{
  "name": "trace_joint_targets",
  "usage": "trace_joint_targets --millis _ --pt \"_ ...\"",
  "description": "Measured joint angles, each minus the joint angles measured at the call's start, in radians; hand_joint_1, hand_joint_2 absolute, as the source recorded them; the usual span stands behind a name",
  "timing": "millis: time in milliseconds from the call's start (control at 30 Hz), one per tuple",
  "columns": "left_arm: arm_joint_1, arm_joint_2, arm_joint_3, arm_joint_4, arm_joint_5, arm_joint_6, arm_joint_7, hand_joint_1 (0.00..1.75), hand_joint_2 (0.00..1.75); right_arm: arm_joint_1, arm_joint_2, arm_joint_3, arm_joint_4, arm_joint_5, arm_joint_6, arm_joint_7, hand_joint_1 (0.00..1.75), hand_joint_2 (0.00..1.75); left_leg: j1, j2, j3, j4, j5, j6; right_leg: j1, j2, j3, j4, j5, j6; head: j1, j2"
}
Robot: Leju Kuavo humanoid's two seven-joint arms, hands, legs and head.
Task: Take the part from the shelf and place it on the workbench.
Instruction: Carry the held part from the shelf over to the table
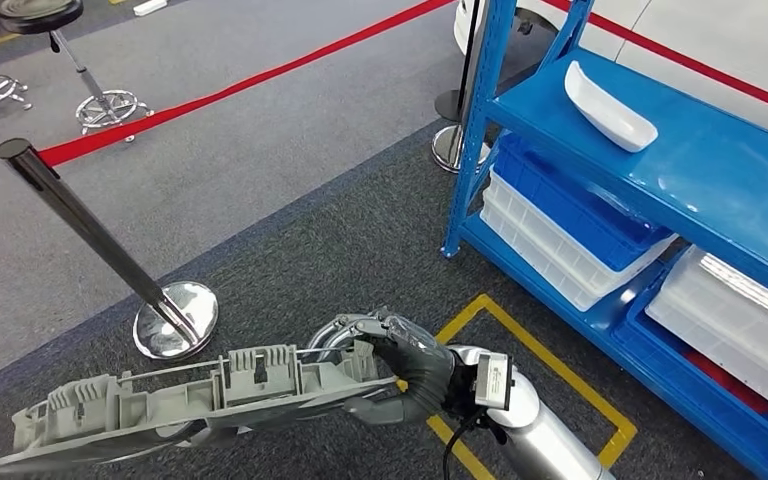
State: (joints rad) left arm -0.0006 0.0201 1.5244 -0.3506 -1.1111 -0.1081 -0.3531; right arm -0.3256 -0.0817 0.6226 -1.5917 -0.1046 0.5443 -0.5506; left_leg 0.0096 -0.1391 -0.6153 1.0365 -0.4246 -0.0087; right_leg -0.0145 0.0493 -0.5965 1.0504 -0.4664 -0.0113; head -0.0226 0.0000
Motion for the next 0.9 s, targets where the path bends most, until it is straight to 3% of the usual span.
trace_joint_targets --millis 67,133,200,233,267,333,400,433,500,533,600,667,733,767,800,867,900 --pt "0.002 -0.003 0.001 0.0 -0.004 0.0 0.0 0.0 0.0 -0.002 0.0 0.002 0.006 0.0 0.0 0.001 1.75 1.75 0.0 0.041 -0.01 0.024 -0.013 -0.011 -0.002 -0.023 0.01 -0.013 0.004 -0.012 -0.003 0.0" --pt "-0.001 -0.004 0.002 0.0 -0.008 -0.001 -0.002 0.0 0.0 -0.003 -0.001 0.004 0.011 -0.001 0.0 0.0 1.75 1.75 0.001 0.106 -0.056 0.119 -0.063 -0.022 -0.002 -0.049 0.018 -0.019 0.002 -0.019 -0.007 0.0" --pt "-0.005 -0.004 0.002 0.0 -0.01 -0.002 -0.003 0.0 0.0 -0.002 -0.003 0.006 0.018 -0.001 0.0 0.0 1.75 1.75 0.008 0.129 -0.124 0.243 -0.113 -0.033 0.0 -0.078 0.021 -0.019 -0.002 -0.021 -0.008 0.0" --pt "-0.004 -0.005 0.002 0.0 -0.01 -0.003 -0.004 0.0 0.0 -0.002 -0.004 0.008 0.022 -0.001 0.0 0.001 1.75 1.75 0.011 0.132 -0.14 0.27 -0.115 -0.036 0.0 -0.092 0.022 -0.019 -0.005 -0.02 -0.008 0.0" --pt "-0.002 -0.005 0.002 0.0 -0.01 -0.003 -0.004 0.0 0.0 -0.002 -0.005 0.01 0.025 -0.001 0.0 0.001 1.75 1.75 0.013 0.135 -0.136 0.258 -0.097 -0.038 0.0 -0.105 0.025 -0.019 -0.008 -0.018 -0.008 0.0" --pt "0.0 -0.005 0.002 0.0 -0.01 -0.003 -0.005 0.0 0.0 -0.002 -0.006 0.013 0.029 -0.001 0.0 0.001 1.75 1.75 0.013 0.16 -0.07 0.128 -0.028 -0.035 0.001 -0.13 0.034 -0.019 -0.015 -0.013 -0.008 0.0" --pt "-0.001 -0.004 0.002 0.0 -0.01 -0.003 -0.006 0.0 0.0 -0.004 -0.006 0.016 0.031 -0.001 0.0 0.001 1.75 1.75 0.005 0.196 -0.012 0.014 0.014 -0.021 0.004 -0.152 0.044 -0.021 -0.022 -0.003 -0.007 0.0" --pt "-0.002 -0.004 0.002 0.0 -0.01 -0.003 -0.007 0.0 0.0 -0.005 -0.006 0.018 0.032 -0.001 0.0 0.001 1.75 1.75 0.001 0.205 -0.003 -0.008 0.018 -0.012 0.005 -0.161 0.047 -0.022 -0.025 0.002 -0.006 0.0" --pt "-0.002 -0.002 0.002 -0.001 -0.01 -0.002 -0.008 0.0 0.0 -0.006 -0.006 0.019 0.033 -0.001 0.0 0.0 1.75 1.75 -0.005 0.187 -0.002 -0.013 0.018 0.005 0.004 -0.179 0.056 -0.03 -0.027 0.015 -0.005 0.0" --pt "0.001 -0.002 0.002 -0.001 -0.011 -0.002 -0.008 0.0 0.0 -0.007 -0.007 0.019 0.034 -0.001 0.0 0.0 1.75 1.75 -0.004 0.174 0.003 -0.022 0.021 0.011 0.002 -0.174 0.062 -0.03 -0.031 0.021 -0.003 0.0" --pt "0.002 -0.001 0.003 -0.002 -0.011 -0.002 -0.009 0.0 0.0 -0.01 -0.008 0.021 0.035 -0.004 0.0 -0.002 1.75 1.75 -0.001 0.151 0.019 -0.041 0.029 0.026 -0.001 -0.124 0.048 0.014 -0.06 0.029 0.0 0.0" --pt "-0.004 -0.001 0.004 -0.002 -0.011 -0.003 -0.01 0.0 0.0 -0.01 -0.011 0.023 0.038 -0.008 0.0 -0.005 1.75 1.75 -0.001 0.129 0.023 -0.048 0.033 0.037 -0.001 -0.067 -0.014 0.13 -0.115 0.028 0.003 0.0" --pt "-0.007 0.0 0.004 -0.002 -0.011 -0.003 -0.01 0.0 0.0 -0.007 -0.014 0.026 0.042 -0.009 -0.001 -0.006 1.75 1.75 -0.004 0.101 0.022 -0.046 0.033 0.041 0.0 -0.052 -0.076 0.224 -0.138 0.027 0.005 0.0" --pt "-0.007 0.0 0.005 -0.002 -0.012 -0.003 -0.01 0.0 0.0 -0.006 -0.016 0.027 0.043 -0.009 -0.002 -0.006 1.75 1.75 -0.004 0.085 0.022 -0.044 0.031 0.041 -0.001 -0.05 -0.086 0.226 -0.121 0.027 0.006 0.0" --pt "-0.006 0.0 0.005 -0.002 -0.012 -0.003 -0.011 0.0 0.0 -0.006 -0.017 0.029 0.044 -0.009 -0.002 -0.006 1.75 1.75 -0.004 0.07 0.022 -0.04 0.029 0.039 -0.001 -0.047 -0.078 0.192 -0.087 0.026 0.006 0.0" --pt "-0.005 0.0 0.006 -0.002 -0.014 -0.005 -0.013 0.0 0.0 -0.007 -0.017 0.033 0.044 -0.009 -0.002 -0.006 1.75 1.75 -0.004 0.043 0.018 -0.026 0.021 0.032 -0.004 -0.008 -0.033 0.071 -0.012 0.02 0.007 0.0" --pt "-0.006 0.002 0.006 -0.002 -0.014 -0.005 -0.015 0.0 0.0 -0.008 -0.017 0.035 0.044 -0.009 -0.002 -0.006 1.75 1.75 -0.004 0.031 0.013 -0.018 0.017 0.026 -0.005 0.012 -0.015 0.024 0.008 0.018 0.007 0.0"
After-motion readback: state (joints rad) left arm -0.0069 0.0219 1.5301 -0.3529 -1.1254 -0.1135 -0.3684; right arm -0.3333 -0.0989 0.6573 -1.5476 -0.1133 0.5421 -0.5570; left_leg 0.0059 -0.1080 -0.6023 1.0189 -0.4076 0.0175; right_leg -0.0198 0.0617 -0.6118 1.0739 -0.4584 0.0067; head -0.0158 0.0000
